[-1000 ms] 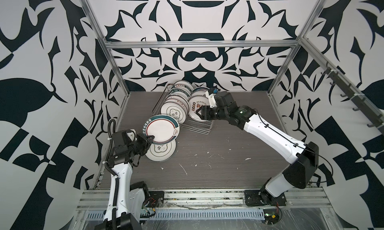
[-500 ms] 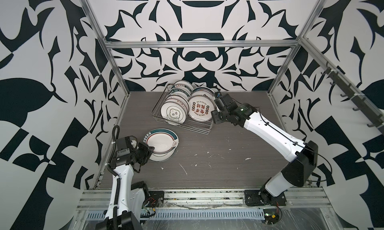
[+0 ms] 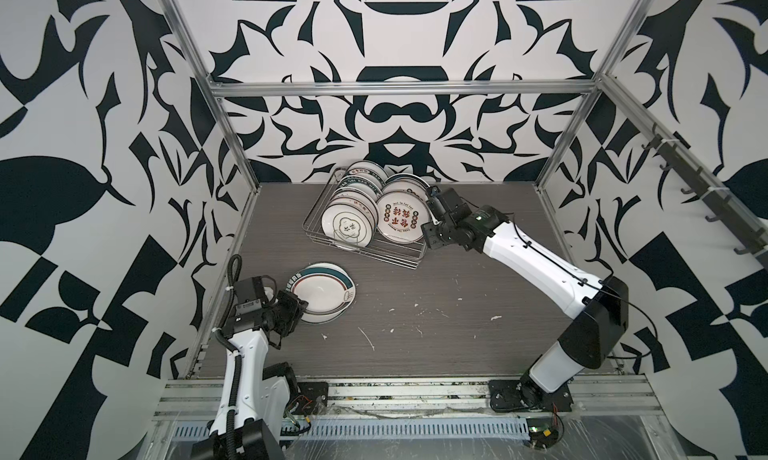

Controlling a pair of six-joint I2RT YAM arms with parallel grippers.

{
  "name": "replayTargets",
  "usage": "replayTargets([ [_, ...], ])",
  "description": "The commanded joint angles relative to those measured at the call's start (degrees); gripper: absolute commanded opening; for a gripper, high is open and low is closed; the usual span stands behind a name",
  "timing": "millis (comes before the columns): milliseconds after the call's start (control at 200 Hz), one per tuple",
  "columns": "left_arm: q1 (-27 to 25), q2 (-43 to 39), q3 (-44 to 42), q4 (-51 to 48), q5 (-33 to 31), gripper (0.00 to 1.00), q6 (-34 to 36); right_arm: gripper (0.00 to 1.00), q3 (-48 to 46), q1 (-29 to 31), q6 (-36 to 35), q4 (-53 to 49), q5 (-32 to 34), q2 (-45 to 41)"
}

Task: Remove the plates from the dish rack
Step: 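Position the right gripper at the next plate in the rack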

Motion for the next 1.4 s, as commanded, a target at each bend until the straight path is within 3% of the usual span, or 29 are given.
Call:
replayTargets([
  [0, 0.1, 0.4, -0.7, 0.3, -0.1, 0.12, 1.0, 0.65, 1.1, -0.3, -0.2, 0.1, -0.2, -0.8],
  [260, 0.1, 1.1, -0.9, 0.0, -1.2, 0.24, 1.2, 0.66, 0.7, -0.2, -0.2, 0.4, -0.9, -0.9],
  [465, 0.2, 1.7, -0.4, -1.1, -2.9, 0.45, 1.4, 0.67, 0.2, -0.4, -0.2, 0.9, -1.9, -1.0],
  [820, 0.2, 6.0, 1.5, -2.2, -5.9, 0.59, 2.4, 0.67, -1.1, -0.3, -1.1, 1.6, -3.3, -1.6],
  [925, 0.1, 7.2, 2.3, -2.4, -6.7, 0.76, 2.4, 0.67, -1.8, -0.3, -1.3, 2.3, -3.9, -1.9],
  [1400, 0.2, 13.7, 6.4, -1.7, -6.9, 0.76, 4.6, 0.67, -3.6, -0.4, -2.5, 3.9, -4.4, -2.5],
])
